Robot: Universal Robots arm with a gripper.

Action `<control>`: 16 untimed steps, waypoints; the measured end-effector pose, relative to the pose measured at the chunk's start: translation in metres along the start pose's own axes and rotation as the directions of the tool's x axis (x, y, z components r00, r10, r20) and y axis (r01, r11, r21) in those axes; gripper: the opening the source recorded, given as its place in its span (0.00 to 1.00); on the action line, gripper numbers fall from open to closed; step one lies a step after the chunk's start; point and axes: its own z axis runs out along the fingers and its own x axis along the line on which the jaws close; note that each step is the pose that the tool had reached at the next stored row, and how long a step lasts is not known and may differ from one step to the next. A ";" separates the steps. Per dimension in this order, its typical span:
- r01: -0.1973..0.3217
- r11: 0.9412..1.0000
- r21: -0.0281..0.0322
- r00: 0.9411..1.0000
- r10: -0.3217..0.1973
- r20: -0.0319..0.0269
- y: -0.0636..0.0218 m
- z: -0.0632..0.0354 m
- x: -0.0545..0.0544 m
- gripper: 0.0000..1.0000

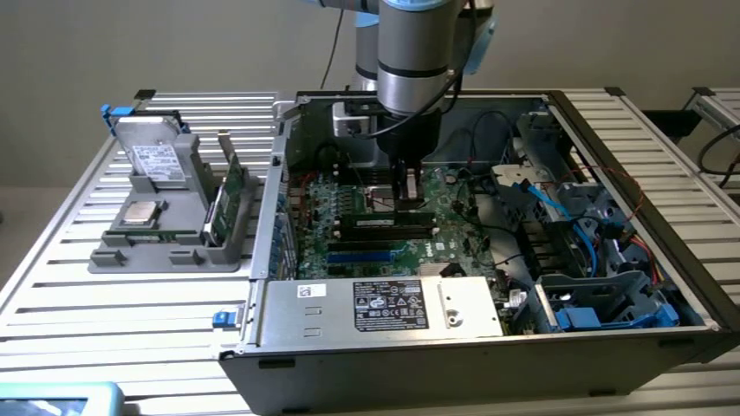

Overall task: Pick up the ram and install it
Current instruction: 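Insert the ram into the slot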

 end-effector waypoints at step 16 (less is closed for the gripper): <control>0.004 1.000 0.001 1.000 -0.004 -0.026 0.0003 0.0059 -0.006 0.13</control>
